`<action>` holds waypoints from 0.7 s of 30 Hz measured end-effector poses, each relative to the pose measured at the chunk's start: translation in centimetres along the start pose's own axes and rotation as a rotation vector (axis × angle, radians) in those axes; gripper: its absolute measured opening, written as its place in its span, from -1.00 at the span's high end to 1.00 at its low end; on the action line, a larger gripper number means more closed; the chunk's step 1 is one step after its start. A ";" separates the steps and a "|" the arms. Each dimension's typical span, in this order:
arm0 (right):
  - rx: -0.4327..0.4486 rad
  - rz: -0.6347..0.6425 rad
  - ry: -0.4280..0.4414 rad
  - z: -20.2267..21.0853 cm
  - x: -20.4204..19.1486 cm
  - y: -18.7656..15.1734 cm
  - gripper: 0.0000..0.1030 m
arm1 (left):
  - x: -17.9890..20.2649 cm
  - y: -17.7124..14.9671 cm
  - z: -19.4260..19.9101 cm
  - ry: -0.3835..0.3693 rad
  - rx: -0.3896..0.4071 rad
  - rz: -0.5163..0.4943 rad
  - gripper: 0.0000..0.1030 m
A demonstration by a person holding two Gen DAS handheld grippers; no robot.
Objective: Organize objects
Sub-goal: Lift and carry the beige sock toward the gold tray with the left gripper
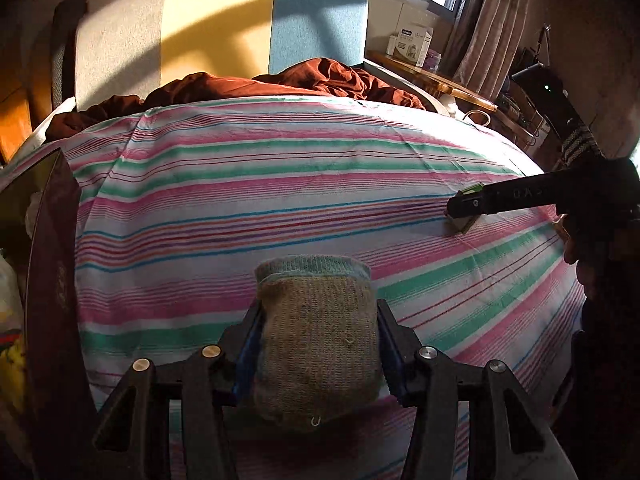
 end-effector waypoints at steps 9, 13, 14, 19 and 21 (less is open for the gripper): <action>-0.015 0.152 0.032 -0.9 -4.0 -1.0 -0.47 | 0.0 -3.4 1.6 0.036 0.076 -0.072 -0.06; -0.027 0.163 -0.010 -1.3 -4.2 -1.3 -0.46 | 0.2 -3.7 1.5 0.063 0.091 -0.110 -0.06; -0.024 0.168 -0.017 -1.3 -4.3 -1.3 -0.45 | 0.0 -3.7 1.5 0.049 0.092 -0.098 -0.06; -0.021 0.170 -0.021 -0.9 -4.0 -1.8 -0.45 | 0.1 -3.8 1.5 0.053 0.099 -0.103 -0.06; -0.021 0.170 -0.020 -0.9 -4.1 -1.7 -0.45 | 0.0 -3.8 1.5 0.048 0.102 -0.100 -0.06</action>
Point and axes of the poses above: each gripper's, at about its wrist camera, not at the fingertips, and z roughly against the way its jaws point, x to its right, y to its top, the point moved 3 cm from there along -z, roughly the way its jaws point
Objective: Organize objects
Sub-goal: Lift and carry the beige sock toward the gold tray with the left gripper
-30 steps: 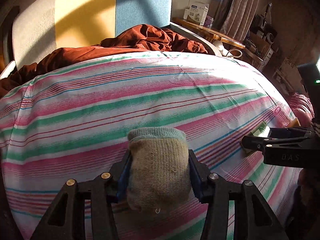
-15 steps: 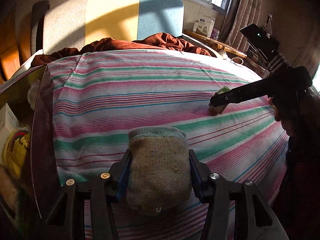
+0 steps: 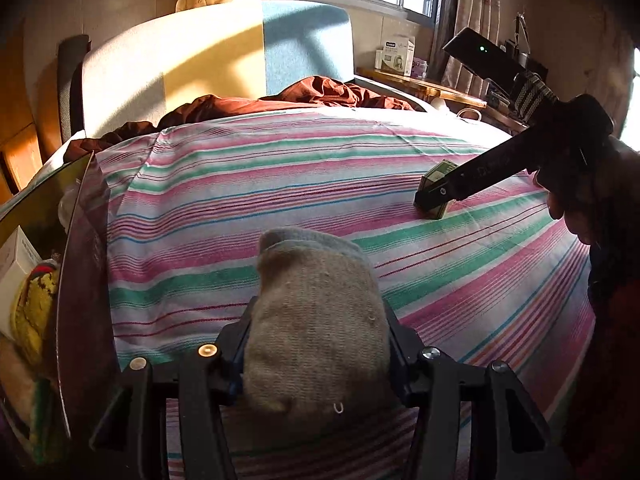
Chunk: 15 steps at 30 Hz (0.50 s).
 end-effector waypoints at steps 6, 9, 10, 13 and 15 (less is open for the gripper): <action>-0.005 0.002 0.007 0.0 0.1 -0.1 -0.45 | 0.0 0.0 -0.1 0.000 0.004 0.000 -0.07; -0.033 0.007 0.028 0.3 -0.6 -0.5 -0.45 | -0.1 0.0 0.0 -0.001 0.005 0.001 -0.07; -0.048 0.013 0.024 0.3 -1.1 -0.6 -0.45 | -0.1 0.0 0.0 -0.003 0.005 0.003 -0.07; -0.086 -0.022 0.026 0.6 -2.4 -1.1 -0.45 | -0.1 0.0 0.0 -0.011 0.009 0.009 -0.07; -0.086 -0.050 0.022 0.8 -3.5 -1.6 -0.45 | -0.2 -0.1 0.0 -0.018 0.012 0.015 -0.06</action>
Point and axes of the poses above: each gripper's, at about its wrist camera, not at the fingertips, and z roughly against the way its jaws point, x to its right, y to its top, the point moved 3 cm from there along -z, roughly the way its jaws point
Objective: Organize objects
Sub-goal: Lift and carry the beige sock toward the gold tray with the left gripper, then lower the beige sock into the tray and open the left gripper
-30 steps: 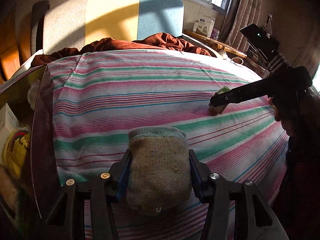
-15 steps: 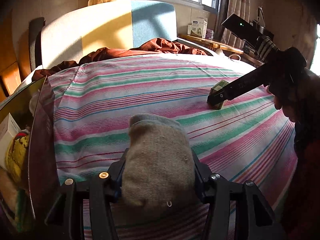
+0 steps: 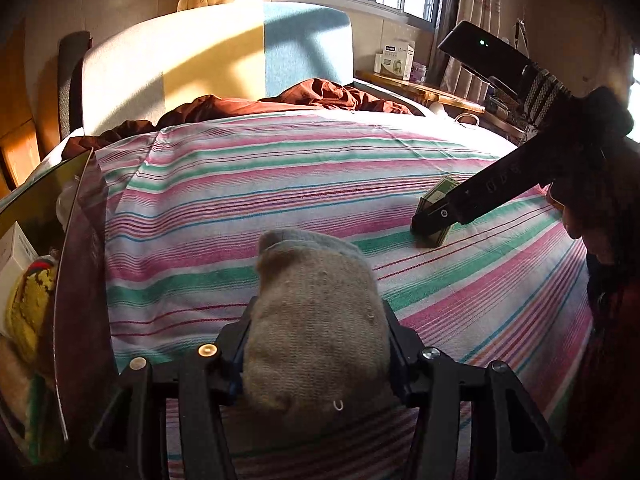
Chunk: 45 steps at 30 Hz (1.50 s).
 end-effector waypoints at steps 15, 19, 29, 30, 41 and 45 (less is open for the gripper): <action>0.077 -0.012 0.004 -0.2 -2.6 0.0 -0.45 | -0.1 0.1 1.8 -0.031 -0.022 0.000 -0.03; 0.078 0.001 -0.013 0.1 -3.2 -0.4 -0.45 | -0.1 0.8 4.0 -0.033 0.020 -0.012 -0.03; 0.081 0.019 -0.039 -0.7 -3.1 0.2 -0.44 | -3.5 2.0 9.2 -0.012 0.085 0.059 -0.03; 0.081 0.021 -0.040 -0.7 -3.1 0.2 -0.44 | -4.3 2.1 9.7 -0.002 0.091 0.076 -0.03; 0.088 0.049 -0.072 -0.4 -3.8 -0.3 -0.44 | -17.9 2.1 14.4 0.243 0.108 0.306 -0.03; 0.088 0.053 -0.076 -0.4 -3.7 -0.3 -0.45 | -22.5 1.2 15.0 0.385 0.087 0.346 -0.03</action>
Point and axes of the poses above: each gripper's, at about its wrist camera, not at the fingertips, and z roughly against the way its jaws point, x to its right, y to its top, the point moved 3 cm from there along -z, roughly the way its jaws point
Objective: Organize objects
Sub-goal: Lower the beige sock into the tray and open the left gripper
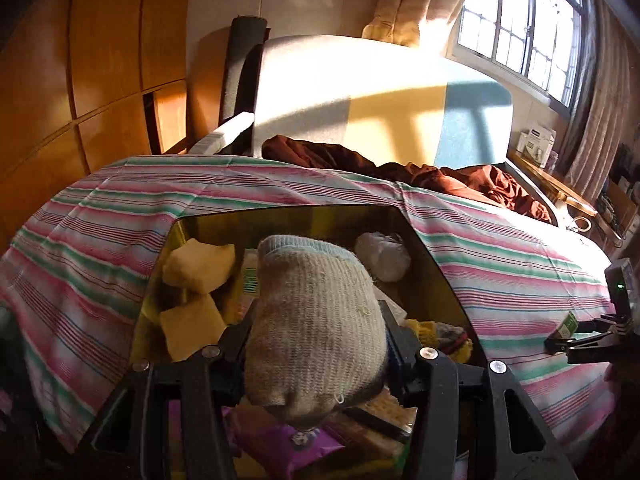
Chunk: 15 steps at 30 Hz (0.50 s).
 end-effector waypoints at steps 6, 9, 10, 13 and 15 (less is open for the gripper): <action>-0.001 0.001 0.001 -0.5 0.7 0.4 -0.45 | -3.7 0.2 -1.3 0.105 -0.013 0.025 -0.03; -0.002 -0.003 0.004 -0.5 0.7 0.3 -0.45 | -4.5 0.3 -2.1 0.118 -0.029 0.033 -0.03; -0.002 -0.002 0.003 -0.5 0.8 0.4 -0.45 | -4.7 0.4 -2.4 0.121 -0.034 0.032 -0.03; -0.003 -0.002 -0.001 -0.1 0.2 -0.1 -0.45 | -5.1 0.7 -3.6 0.124 -0.057 0.030 -0.04; -0.001 0.001 -0.004 -0.1 0.2 -0.1 -0.45 | -5.5 0.9 -4.3 0.116 -0.071 0.044 -0.04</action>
Point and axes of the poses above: each gripper's, at about its wrist camera, not at the fingertips, and z roughly against the way its jaws point, x to its right, y to its top, the point moved 3 cm from there along -z, roughly the way its jaws point
